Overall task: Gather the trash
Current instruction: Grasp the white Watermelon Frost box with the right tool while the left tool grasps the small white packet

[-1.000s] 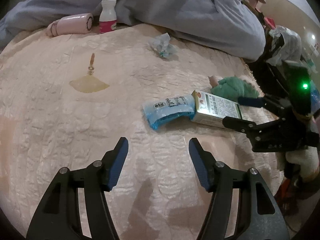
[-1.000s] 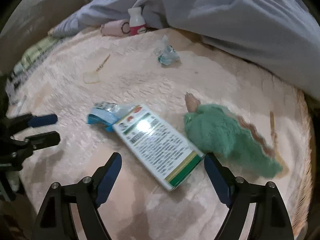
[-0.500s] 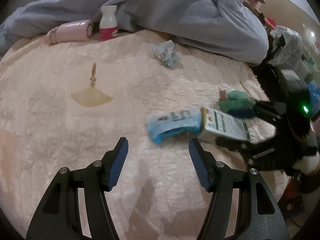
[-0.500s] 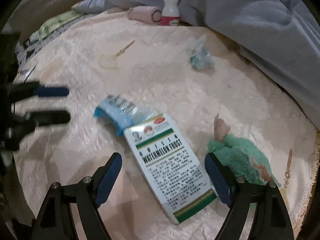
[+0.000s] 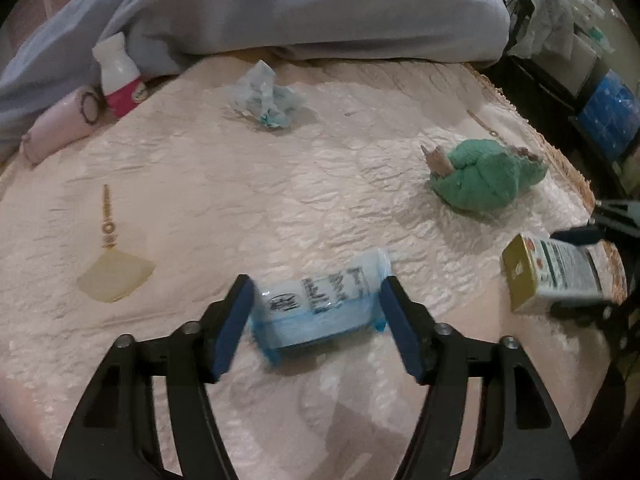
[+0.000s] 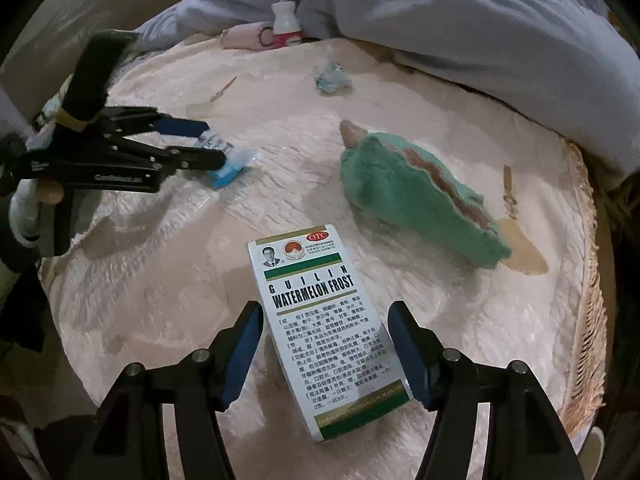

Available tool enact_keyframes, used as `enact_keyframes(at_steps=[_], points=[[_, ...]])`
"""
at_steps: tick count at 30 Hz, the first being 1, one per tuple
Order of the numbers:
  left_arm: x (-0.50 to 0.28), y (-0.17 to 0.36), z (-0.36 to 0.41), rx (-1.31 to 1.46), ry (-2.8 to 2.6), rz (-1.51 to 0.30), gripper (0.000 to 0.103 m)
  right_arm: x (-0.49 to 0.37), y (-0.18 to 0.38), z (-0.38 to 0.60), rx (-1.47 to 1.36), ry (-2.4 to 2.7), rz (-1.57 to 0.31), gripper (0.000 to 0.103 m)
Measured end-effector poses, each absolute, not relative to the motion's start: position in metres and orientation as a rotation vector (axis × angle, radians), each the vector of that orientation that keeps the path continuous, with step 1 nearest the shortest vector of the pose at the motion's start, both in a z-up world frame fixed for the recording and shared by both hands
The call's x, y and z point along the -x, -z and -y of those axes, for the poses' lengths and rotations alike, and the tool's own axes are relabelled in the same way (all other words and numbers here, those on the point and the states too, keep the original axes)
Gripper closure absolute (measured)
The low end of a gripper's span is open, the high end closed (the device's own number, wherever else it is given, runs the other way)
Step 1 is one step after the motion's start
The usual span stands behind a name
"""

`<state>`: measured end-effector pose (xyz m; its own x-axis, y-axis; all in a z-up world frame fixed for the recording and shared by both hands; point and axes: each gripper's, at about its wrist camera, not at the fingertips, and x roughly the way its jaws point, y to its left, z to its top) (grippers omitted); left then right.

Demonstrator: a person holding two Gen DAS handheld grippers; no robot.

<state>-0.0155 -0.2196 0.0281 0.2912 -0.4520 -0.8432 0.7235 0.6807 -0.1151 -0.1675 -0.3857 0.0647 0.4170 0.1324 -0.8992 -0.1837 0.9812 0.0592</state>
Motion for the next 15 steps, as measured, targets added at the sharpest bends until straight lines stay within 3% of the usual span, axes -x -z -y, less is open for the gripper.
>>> enact_keyframes(at_steps=[6,9,11,13,14,15], points=[[0.027,-0.027,0.220,-0.396,0.826,-0.986,0.037,0.164,-0.053,0.382,0.045,-0.197,-1.139,0.039],[0.033,-0.027,0.217,-0.435,0.835,-0.972,0.037,0.161,-0.056,0.382,0.064,-0.194,-1.125,0.028],[0.035,-0.025,0.217,-0.442,0.829,-0.979,0.037,0.157,-0.057,0.381,0.067,-0.194,-1.121,0.027],[0.040,-0.024,0.219,-0.448,0.818,-0.983,0.045,0.153,-0.056,0.379,0.074,-0.195,-1.115,0.027],[0.045,-0.024,0.220,-0.451,0.812,-0.981,0.046,0.151,-0.055,0.377,0.083,-0.193,-1.112,0.028],[0.049,-0.025,0.219,-0.452,0.806,-0.977,0.048,0.150,-0.053,0.376,0.083,-0.184,-1.110,0.043]])
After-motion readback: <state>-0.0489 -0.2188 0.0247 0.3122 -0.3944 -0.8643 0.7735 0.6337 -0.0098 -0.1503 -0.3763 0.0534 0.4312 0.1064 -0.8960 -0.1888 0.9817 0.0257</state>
